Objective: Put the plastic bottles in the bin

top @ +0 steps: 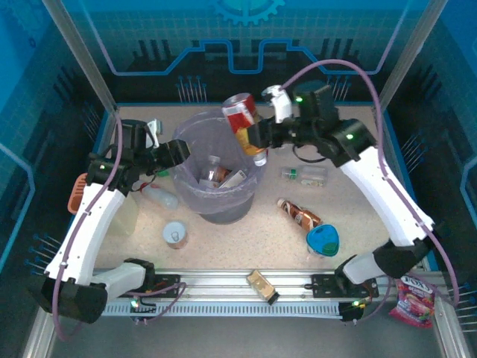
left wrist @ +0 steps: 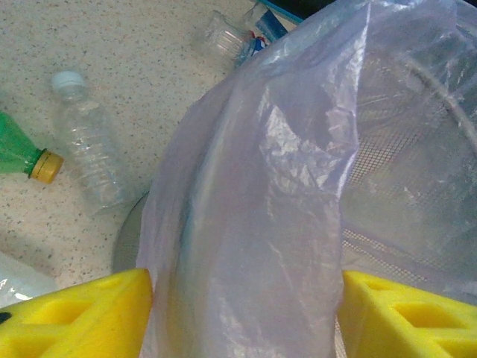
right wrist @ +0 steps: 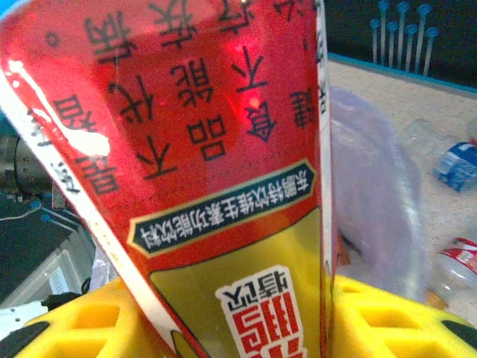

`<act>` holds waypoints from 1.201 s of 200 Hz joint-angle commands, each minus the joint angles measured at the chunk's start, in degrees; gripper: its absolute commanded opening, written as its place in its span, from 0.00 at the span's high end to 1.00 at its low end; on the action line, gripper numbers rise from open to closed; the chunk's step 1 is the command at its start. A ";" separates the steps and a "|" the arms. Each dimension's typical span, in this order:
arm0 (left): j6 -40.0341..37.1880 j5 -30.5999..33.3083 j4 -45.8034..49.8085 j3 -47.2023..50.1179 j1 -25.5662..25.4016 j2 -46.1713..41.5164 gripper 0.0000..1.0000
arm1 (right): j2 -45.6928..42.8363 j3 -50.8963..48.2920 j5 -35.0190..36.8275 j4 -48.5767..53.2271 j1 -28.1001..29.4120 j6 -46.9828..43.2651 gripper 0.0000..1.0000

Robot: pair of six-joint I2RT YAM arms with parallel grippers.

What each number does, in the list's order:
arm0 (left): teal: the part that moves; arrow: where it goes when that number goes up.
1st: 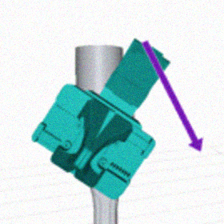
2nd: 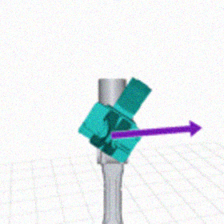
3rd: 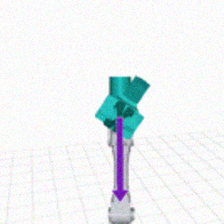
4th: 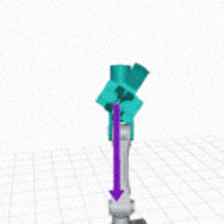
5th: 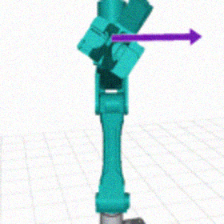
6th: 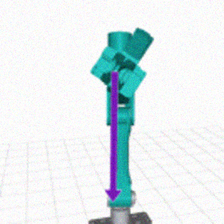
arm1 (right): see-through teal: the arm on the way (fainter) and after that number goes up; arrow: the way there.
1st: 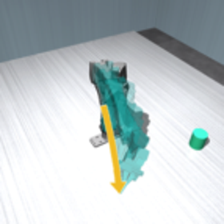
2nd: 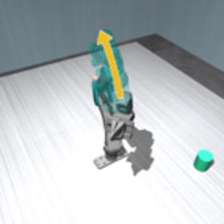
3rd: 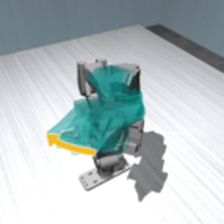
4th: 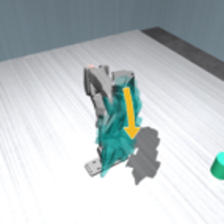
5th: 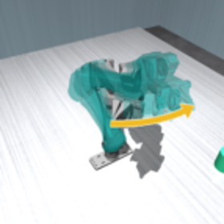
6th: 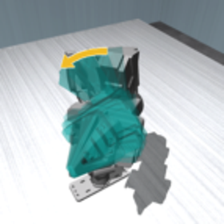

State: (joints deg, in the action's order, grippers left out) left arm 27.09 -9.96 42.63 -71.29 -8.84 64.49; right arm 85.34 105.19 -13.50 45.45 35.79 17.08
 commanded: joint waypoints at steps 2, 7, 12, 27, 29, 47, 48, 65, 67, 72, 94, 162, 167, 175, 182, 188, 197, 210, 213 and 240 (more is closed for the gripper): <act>1.04 -1.85 -2.72 1.93 -0.51 0.28 0.38 | 5.50 4.81 5.93 1.27 4.95 -3.00 0.52; 1.03 -1.34 -2.77 1.94 -0.85 0.65 0.39 | 6.40 5.45 6.76 1.72 5.73 -3.46 0.52; 0.83 -0.64 -2.69 1.94 -1.31 1.01 0.40 | 8.24 6.52 7.82 2.40 6.85 -4.13 0.52; 0.05 1.34 -1.91 1.29 -2.79 2.36 0.42 | 12.14 8.93 10.44 4.73 8.76 -5.49 0.51; -0.05 1.54 -1.87 1.16 -2.99 2.50 0.42 | 12.70 9.14 10.73 5.11 8.94 -5.66 0.51; -0.46 2.43 -1.59 0.71 -3.80 3.35 0.44 | 17.12 10.85 14.25 7.85 10.83 -6.58 0.50; -0.46 2.50 -1.54 0.71 -3.81 3.36 0.44 | 17.35 10.88 14.40 8.00 10.94 -6.64 0.50; -0.62 3.26 -1.54 0.83 -3.90 3.33 0.46 | 21.05 11.70 17.21 10.28 11.92 -6.63 0.50; -0.63 3.32 -1.58 0.87 -3.90 3.33 0.46 | 21.43 11.82 17.44 10.51 12.02 -6.56 0.50; -0.71 3.44 -1.58 0.80 -3.89 3.39 0.47 | 22.41 11.94 17.94 11.15 12.24 -6.45 0.49; -0.77 3.35 -1.85 1.07 -3.95 3.69 0.49 | 26.37 11.98 19.47 12.29 12.94 -5.80 0.49; -1.05 4.03 -1.96 1.07 -3.99 4.20 0.51 | 30.42 8.69 20.57 8.70 13.55 -2.57 0.22; -1.15 3.99 -2.01 1.13 -3.99 4.22 0.51 | 30.13 8.72 20.56 8.56 13.58 -2.77 0.21; -1.25 3.98 -1.82 1.04 -3.98 4.24 0.51 | 29.63 9.01 20.51 8.43 13.74 -3.08 0.19; -1.32 4.06 -1.81 0.91 -3.99 4.37 0.51 | 29.14 9.43 20.51 8.49 13.83 -3.42 0.18; -1.42 4.00 -1.73 0.93 -3.95 4.38 0.51 | 28.74 10.04 20.48 8.83 13.91 -3.61 0.16; -1.42 4.04 -1.82 0.97 -3.94 4.35 0.51 | 28.08 11.22 20.43 9.49 14.00 -3.96 0.15; -1.46 3.98 -1.86 0.90 -3.99 4.32 0.52 | 26.46 12.41 20.72 9.92 14.22 -4.40 0.14; -1.48 3.96 -1.87 0.89 -3.99 4.28 0.52 | 26.00 12.61 20.76 9.92 14.26 -4.48 0.14; -1.74 4.32 -1.65 0.77 -3.99 4.53 0.52 | 22.85 15.79 21.17 12.10 14.22 -4.95 0.12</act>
State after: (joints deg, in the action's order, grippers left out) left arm 26.83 -5.63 41.63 -70.17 -12.27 68.42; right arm 114.10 115.92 6.70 55.09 49.23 13.04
